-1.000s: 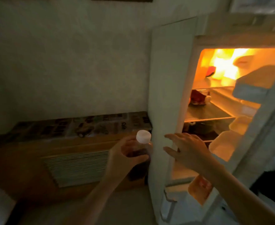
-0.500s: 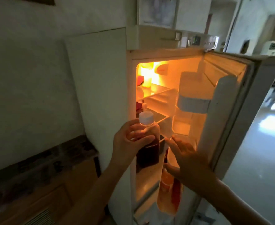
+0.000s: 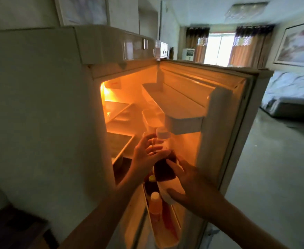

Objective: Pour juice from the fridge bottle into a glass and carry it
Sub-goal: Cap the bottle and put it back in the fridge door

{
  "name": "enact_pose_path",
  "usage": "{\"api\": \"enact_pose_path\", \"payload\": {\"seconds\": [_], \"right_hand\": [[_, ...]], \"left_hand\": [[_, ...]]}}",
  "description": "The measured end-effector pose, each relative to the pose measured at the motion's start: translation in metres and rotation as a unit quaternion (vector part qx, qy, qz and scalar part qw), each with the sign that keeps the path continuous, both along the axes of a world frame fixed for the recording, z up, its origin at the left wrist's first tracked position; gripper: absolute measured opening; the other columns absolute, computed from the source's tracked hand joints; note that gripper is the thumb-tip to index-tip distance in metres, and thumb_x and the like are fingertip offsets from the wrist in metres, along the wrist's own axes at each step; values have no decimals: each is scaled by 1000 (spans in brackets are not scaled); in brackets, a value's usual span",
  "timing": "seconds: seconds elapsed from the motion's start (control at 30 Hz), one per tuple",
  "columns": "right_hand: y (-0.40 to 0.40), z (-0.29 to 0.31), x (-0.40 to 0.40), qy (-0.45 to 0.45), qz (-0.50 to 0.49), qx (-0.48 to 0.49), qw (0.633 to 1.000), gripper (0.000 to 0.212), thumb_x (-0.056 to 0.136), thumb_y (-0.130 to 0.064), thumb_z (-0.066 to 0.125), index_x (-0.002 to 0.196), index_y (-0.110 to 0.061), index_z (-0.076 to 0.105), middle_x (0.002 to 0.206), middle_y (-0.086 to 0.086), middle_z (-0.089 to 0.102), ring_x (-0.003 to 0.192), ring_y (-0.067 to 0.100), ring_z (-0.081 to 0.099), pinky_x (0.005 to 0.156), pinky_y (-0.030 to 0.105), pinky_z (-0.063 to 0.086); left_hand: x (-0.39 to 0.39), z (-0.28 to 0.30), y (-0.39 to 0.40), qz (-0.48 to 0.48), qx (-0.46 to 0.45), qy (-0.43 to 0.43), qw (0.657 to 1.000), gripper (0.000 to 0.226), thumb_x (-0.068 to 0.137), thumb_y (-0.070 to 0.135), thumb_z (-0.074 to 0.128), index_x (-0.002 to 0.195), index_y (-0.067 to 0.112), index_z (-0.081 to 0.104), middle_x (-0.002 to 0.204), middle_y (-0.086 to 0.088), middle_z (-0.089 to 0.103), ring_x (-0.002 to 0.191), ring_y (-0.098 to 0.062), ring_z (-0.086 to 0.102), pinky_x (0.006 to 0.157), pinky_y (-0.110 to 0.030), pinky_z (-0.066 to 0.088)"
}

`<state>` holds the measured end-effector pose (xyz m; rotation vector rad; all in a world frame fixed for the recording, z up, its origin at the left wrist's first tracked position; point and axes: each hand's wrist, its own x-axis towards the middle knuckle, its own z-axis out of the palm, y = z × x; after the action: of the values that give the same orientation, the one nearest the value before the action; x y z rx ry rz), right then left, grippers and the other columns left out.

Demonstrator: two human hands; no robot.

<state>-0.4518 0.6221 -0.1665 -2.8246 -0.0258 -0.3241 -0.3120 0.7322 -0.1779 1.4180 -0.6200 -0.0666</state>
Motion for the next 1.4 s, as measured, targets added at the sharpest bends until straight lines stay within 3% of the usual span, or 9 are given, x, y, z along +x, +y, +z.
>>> {"api": "enact_pose_path", "payload": {"seconds": [0.17, 0.37, 0.47, 0.7, 0.8, 0.97, 1.13, 1.27, 1.4], "right_hand": [[9, -5, 7, -31, -47, -48, 997, 67, 84, -54, 52, 140, -30, 26, 152, 6, 27, 134, 26, 37, 101, 39, 45], [12, -4, 1, 12, -114, -10, 993, 71, 86, -56, 47, 146, -31, 18, 158, -3, 1, 142, 20, 19, 108, 35, 34], [13, -4, -7, 39, -123, -18, 992, 70, 87, -55, 47, 146, -30, 19, 159, -2, -2, 144, 19, 12, 113, 37, 28], [11, 0, -22, 51, -118, -43, 991, 66, 89, -50, 50, 145, -29, 23, 159, -5, 1, 143, 15, 14, 111, 29, 25], [11, 0, -25, 40, -116, -46, 991, 65, 88, -49, 52, 144, -29, 26, 158, -6, 5, 142, 13, 18, 110, 30, 28], [4, -5, -30, -13, -75, -20, 997, 58, 86, -42, 60, 138, -30, 37, 147, -8, 35, 129, 10, 39, 99, 20, 37], [-6, -14, -37, -29, -6, 1, 1000, 53, 85, -34, 63, 134, -27, 44, 136, -6, 47, 117, -4, 40, 88, 2, 35], [-20, -23, -46, -20, 23, 0, 1000, 53, 85, -39, 61, 134, -30, 42, 143, -8, 40, 130, 3, 36, 104, 25, 40], [-38, -26, -62, -19, 73, 20, 997, 52, 86, -39, 59, 134, -29, 43, 145, -9, 36, 133, 4, 31, 109, 26, 32]], "left_hand": [[29, -6, -17, -100, 33, -17, 994, 55, 69, -14, 73, 108, 20, 55, 97, -5, 64, 81, -5, 66, 74, -23, 55], [37, -30, -33, -157, 67, -26, 985, 53, 66, -2, 74, 112, 13, 51, 101, -10, 59, 91, -14, 60, 84, -32, 52], [39, -36, -37, -163, 89, -73, 980, 50, 73, -13, 68, 110, 15, 50, 103, -3, 62, 89, 2, 62, 82, -23, 51], [40, -31, -38, -118, 106, -157, 975, 59, 75, 23, 69, 129, 12, 47, 121, -15, 44, 109, -14, 45, 92, -4, 34], [40, -31, -33, -105, 100, -171, 974, 54, 82, 1, 67, 132, 11, 48, 130, -17, 46, 112, -24, 54, 88, -14, 46], [-20, -22, -28, -70, 68, -155, 983, 57, 85, 20, 65, 135, 28, 38, 140, -1, 38, 129, -19, 40, 106, -33, 37], [-67, -18, -28, -28, 55, -159, 985, 55, 90, 25, 61, 139, 26, 36, 143, 11, 29, 128, 1, 27, 99, -2, 25], [-67, -13, -21, 21, 62, -196, 978, 46, 85, 42, 58, 129, 37, 44, 143, 3, 39, 126, -14, 43, 104, -27, 39], [-96, 1, -23, 113, 7, -242, 964, 46, 85, 39, 56, 125, 20, 44, 129, -8, 49, 118, -5, 46, 97, -17, 39]]}}
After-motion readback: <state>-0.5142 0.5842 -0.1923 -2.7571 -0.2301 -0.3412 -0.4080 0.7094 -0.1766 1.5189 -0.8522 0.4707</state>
